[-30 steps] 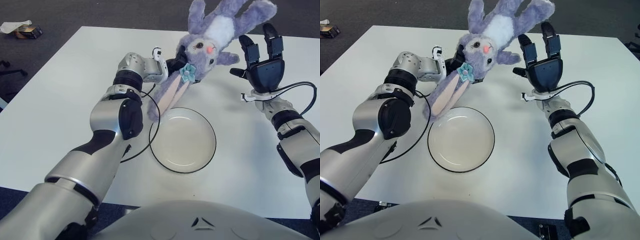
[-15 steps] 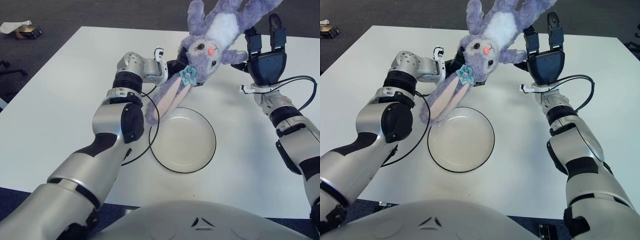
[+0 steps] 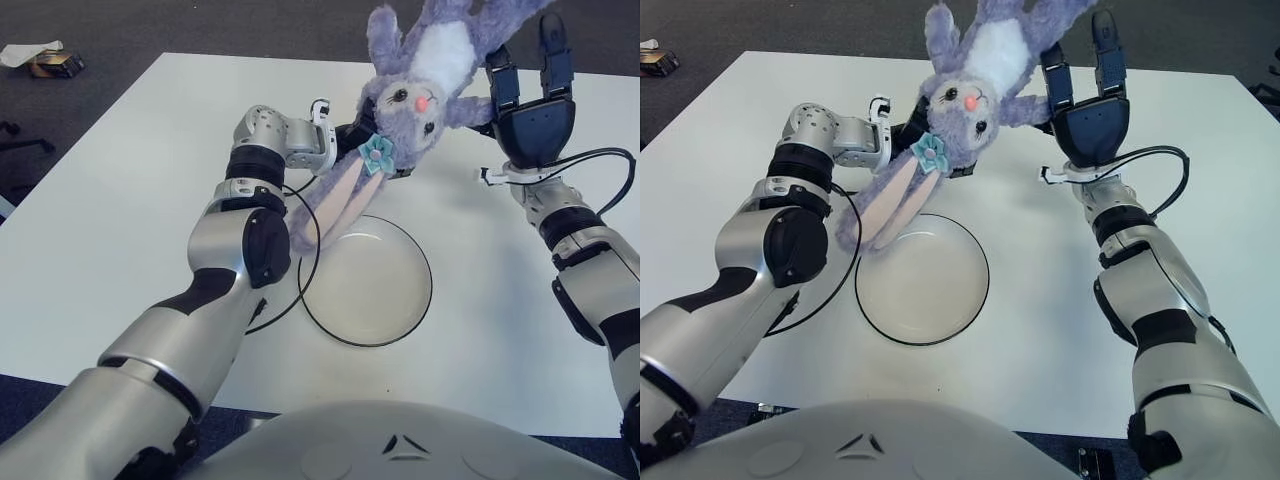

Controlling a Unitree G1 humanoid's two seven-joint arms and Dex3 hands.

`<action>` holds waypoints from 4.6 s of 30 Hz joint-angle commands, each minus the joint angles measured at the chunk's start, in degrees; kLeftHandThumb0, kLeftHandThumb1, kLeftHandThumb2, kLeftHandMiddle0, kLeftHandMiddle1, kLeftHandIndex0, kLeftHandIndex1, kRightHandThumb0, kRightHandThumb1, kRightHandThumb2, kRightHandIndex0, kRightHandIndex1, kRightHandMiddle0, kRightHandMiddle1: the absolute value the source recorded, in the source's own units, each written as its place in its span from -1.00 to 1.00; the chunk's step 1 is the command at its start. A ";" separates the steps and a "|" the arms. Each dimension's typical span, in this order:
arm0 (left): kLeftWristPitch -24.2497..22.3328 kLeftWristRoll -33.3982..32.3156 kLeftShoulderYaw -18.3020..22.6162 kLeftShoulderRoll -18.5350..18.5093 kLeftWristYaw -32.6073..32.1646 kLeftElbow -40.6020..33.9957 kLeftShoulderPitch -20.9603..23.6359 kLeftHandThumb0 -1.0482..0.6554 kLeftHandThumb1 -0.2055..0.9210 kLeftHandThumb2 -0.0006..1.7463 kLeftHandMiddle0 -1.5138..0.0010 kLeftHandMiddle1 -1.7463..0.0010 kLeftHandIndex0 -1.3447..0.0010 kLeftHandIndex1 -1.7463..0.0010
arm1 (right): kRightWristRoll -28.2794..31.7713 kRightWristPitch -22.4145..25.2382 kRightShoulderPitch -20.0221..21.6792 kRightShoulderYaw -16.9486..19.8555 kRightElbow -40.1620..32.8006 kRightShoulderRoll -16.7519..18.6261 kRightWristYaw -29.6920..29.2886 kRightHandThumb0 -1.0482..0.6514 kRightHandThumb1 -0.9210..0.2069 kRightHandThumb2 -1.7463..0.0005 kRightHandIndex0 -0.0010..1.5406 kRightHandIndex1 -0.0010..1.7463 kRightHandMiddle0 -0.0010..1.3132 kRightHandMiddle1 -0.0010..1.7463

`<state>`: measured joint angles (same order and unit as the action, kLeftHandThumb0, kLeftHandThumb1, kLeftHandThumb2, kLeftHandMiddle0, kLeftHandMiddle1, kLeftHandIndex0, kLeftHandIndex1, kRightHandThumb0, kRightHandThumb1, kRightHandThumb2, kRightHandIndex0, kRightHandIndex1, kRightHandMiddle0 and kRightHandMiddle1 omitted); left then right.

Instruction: Put the doll into the plate.

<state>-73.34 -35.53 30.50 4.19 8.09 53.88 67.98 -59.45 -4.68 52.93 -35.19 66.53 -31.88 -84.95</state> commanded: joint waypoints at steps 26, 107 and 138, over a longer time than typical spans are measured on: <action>8.16 -3.82 8.20 5.16 -17.32 -1.46 -2.01 -0.21 0.38 0.14 -0.48 -1.00 0.39 -1.00 | 7.98 -9.28 -4.73 3.82 -0.52 0.73 3.41 -0.70 -0.80 0.56 -0.92 -0.97 -1.00 -0.47; 7.64 -9.43 7.28 7.35 -20.04 -1.71 -3.74 -0.23 0.44 0.09 -0.49 -1.00 0.42 -1.00 | 3.35 -12.52 -0.46 -1.69 3.59 1.33 2.26 -0.70 -0.61 0.43 -0.92 -0.94 -1.00 -0.37; 0.29 -10.56 5.94 9.18 -20.90 -6.76 -5.41 -0.28 0.15 0.33 -0.50 -1.00 0.24 -1.00 | 2.25 -11.78 1.04 -4.58 5.21 2.82 4.52 -0.75 -0.72 0.46 -0.99 -0.99 -1.00 -0.54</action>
<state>-72.62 -44.71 36.49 9.55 -12.47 48.41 64.04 -56.77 -16.34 52.86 -39.30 71.38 -29.24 -80.48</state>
